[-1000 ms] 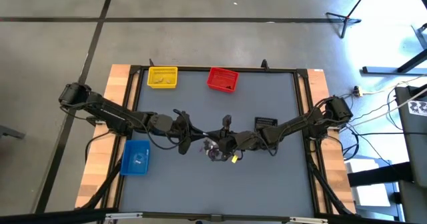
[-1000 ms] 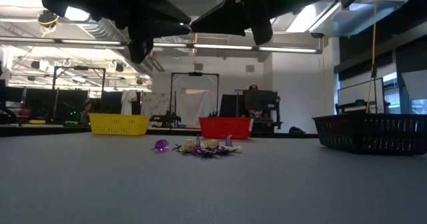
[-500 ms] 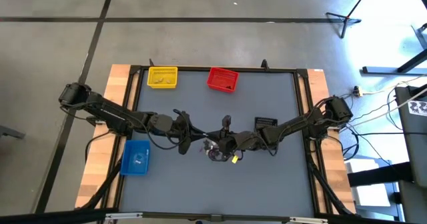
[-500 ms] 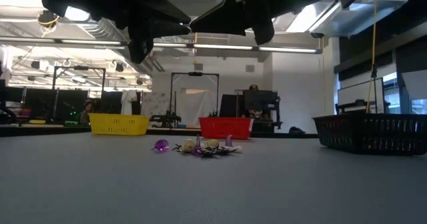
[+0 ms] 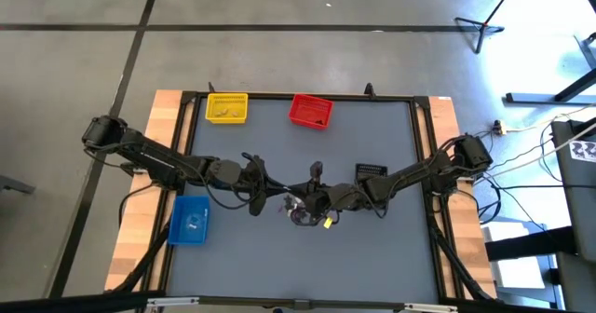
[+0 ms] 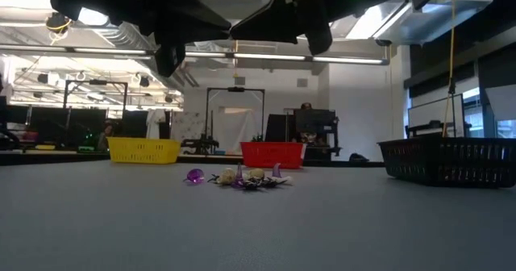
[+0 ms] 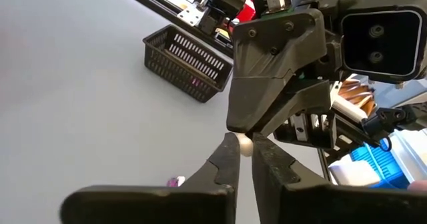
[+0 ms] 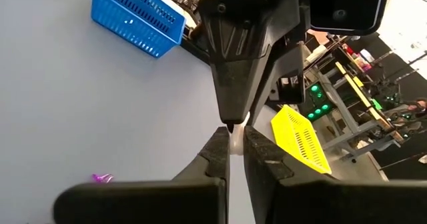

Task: Sort Halloween decoration
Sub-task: Put the white bone toy into the blue bin

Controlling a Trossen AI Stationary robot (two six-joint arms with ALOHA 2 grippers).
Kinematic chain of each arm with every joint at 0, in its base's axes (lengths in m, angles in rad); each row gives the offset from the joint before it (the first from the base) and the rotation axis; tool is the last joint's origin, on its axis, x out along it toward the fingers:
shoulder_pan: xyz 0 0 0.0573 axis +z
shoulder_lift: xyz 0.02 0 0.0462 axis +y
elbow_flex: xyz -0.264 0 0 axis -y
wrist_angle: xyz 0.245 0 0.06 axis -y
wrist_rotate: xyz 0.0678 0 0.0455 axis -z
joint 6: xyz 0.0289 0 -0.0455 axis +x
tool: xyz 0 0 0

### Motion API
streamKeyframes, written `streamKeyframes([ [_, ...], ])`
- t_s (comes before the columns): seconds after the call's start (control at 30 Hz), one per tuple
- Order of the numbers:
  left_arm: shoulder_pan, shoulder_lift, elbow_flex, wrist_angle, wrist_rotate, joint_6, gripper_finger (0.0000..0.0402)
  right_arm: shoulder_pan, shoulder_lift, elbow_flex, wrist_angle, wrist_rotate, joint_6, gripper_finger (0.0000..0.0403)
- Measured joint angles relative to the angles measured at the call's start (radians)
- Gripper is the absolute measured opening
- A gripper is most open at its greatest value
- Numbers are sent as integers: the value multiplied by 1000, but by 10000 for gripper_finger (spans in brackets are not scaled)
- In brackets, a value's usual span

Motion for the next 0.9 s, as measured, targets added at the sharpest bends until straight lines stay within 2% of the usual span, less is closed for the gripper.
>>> streamKeyframes([
  [0.63, 0, 0, 0, 0, 0, 0, 3, 0, 0, 0, 0, -4, 0, 29],
  [0.73, 0, 0, 0, 0, 0, 1, 3, 0, 0, 0, 2, -4, 0, 56],
  [0.9, 0, 0, 0, -1, 0, 29, 3, 2, 0, 0, 0, -4, 0, 127],
])
